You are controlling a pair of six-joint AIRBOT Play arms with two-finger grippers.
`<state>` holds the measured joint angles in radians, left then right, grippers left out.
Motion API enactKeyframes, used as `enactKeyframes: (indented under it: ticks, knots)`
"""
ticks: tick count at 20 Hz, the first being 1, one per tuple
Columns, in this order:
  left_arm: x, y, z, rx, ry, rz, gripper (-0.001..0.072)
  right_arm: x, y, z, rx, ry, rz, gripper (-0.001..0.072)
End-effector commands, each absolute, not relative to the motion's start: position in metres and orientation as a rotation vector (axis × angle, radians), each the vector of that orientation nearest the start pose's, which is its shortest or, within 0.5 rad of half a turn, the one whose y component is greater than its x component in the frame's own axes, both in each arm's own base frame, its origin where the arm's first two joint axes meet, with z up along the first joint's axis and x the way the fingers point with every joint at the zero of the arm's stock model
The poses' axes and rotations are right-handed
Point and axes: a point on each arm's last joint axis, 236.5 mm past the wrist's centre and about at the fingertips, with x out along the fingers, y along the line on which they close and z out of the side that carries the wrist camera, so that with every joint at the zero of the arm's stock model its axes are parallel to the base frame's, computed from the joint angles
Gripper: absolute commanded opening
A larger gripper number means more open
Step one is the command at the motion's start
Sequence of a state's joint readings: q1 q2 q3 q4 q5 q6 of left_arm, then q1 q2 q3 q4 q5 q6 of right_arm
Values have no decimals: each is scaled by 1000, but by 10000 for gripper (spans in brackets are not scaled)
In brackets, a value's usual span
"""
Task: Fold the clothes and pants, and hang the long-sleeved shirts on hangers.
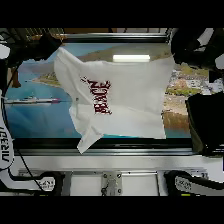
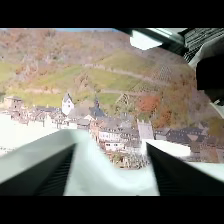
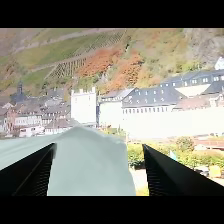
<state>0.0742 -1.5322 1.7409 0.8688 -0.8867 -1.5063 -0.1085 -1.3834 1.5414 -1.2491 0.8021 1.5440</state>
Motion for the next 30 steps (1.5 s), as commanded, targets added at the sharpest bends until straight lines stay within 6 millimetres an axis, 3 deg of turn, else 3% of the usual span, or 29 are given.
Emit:
enactKeyframes:
  ticks: [1, 4, 7, 8, 12, 15, 19, 26, 27, 28, 29, 30]
  knots:
    - [580, -89, 161, -593, 740, -342, 618, 551, -9, 147, 326, 638, 41, 613]
    - [553, -61, 142, -591, 879, -319, 617, 524, -20, 166, 327, 666, 32, 613]
    - [487, -26, 72, -469, 1119, -168, 617, 476, -17, 172, 283, 738, 33, 612]
    - [460, -23, 48, -459, 1191, -133, 617, 460, -13, 169, 282, 756, 37, 612]
    - [346, -37, -52, -530, 1442, -65, 618, 396, 8, 143, 288, 822, 62, 612]
    - [305, -52, -98, -656, 1467, -13, 618, 365, 22, 128, 309, 845, 89, 612]
    - [308, -65, -115, -789, 1400, 4, 617, 353, 35, 123, 349, 852, 120, 612]
    - [329, -64, -121, -793, 1431, -5, 616, 353, 41, 125, 373, 850, 138, 612]
    - [334, -63, -120, -791, 1421, -4, 468, 353, 41, 125, 373, 850, 137, 612]
    - [338, -61, -119, -785, 1411, -4, 177, 353, 41, 125, 373, 850, 137, 612]
    - [344, -58, -116, -771, 1390, -6, 8, 353, 41, 125, 372, 851, 137, 612]
    - [351, -52, -112, -746, 1376, -6, 7, 352, 41, 125, 372, 851, 137, 612]
